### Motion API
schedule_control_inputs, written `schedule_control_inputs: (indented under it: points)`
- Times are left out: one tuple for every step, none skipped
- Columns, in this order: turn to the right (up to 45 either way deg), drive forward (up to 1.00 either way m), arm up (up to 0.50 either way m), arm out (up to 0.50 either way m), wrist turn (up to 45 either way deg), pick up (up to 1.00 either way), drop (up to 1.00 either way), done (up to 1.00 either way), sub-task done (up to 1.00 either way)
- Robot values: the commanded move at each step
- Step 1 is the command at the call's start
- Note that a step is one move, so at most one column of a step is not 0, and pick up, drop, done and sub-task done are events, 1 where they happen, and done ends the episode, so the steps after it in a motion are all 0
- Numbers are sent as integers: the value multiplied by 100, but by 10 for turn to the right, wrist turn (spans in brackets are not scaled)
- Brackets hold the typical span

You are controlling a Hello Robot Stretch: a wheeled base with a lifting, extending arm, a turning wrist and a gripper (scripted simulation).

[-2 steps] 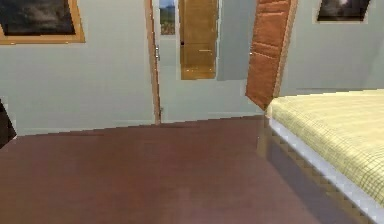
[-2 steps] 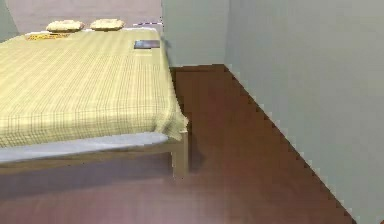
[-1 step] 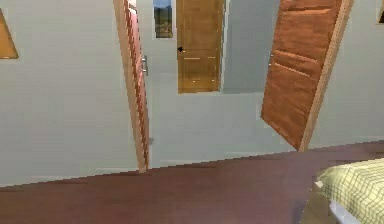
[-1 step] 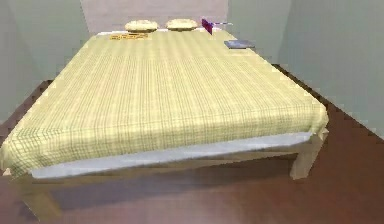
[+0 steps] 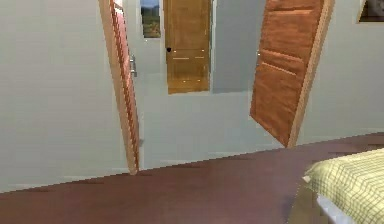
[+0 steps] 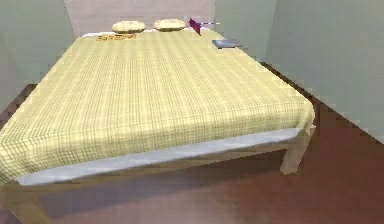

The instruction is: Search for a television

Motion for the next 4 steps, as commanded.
schedule_control_inputs:
  points:
    - [0,100,0,0,0,0,0,0,0]
    - [150,0,0,0,0,0,0,0,0]
    - [0,10,0,0,0,0,0,0,0]
    - [0,60,0,0,0,0,0,0,0]
